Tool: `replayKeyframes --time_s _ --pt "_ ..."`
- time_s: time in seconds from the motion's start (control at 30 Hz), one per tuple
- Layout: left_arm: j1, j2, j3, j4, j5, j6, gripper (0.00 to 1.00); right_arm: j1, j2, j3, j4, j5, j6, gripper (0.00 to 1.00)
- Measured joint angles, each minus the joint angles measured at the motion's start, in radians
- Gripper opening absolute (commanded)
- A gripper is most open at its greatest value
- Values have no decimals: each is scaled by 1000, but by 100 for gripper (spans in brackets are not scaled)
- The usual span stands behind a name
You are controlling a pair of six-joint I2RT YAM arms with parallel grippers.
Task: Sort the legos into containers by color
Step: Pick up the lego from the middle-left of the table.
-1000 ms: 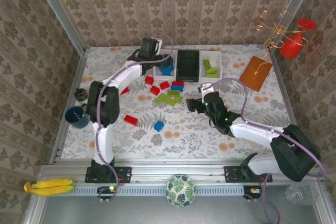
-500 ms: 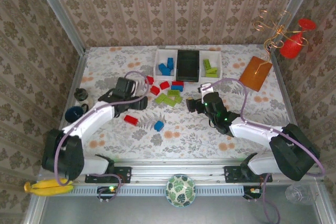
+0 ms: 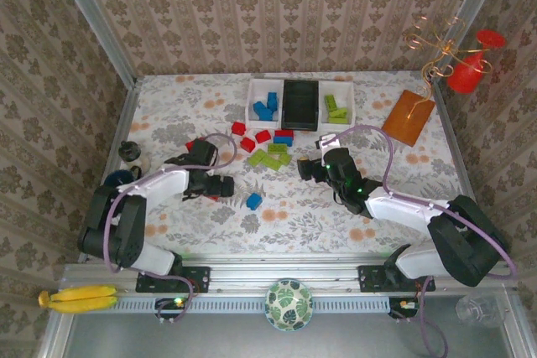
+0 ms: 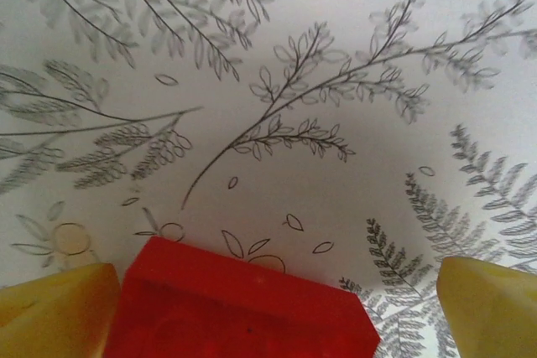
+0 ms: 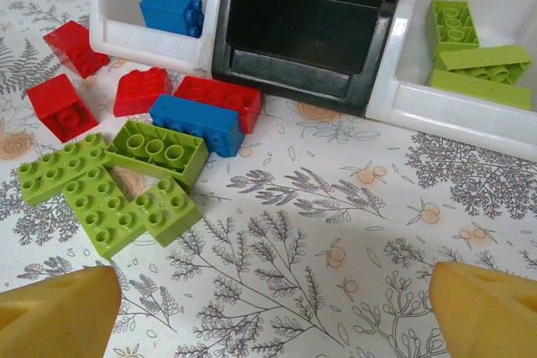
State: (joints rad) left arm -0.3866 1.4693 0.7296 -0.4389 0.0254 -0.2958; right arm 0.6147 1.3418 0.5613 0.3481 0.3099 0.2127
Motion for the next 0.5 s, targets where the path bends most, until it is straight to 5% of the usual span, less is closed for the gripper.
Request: replayKeyframes --time_s 0.5 --pt "-113 18 18 -30 -25 -27 69 0 10 3 0 0 0 96"
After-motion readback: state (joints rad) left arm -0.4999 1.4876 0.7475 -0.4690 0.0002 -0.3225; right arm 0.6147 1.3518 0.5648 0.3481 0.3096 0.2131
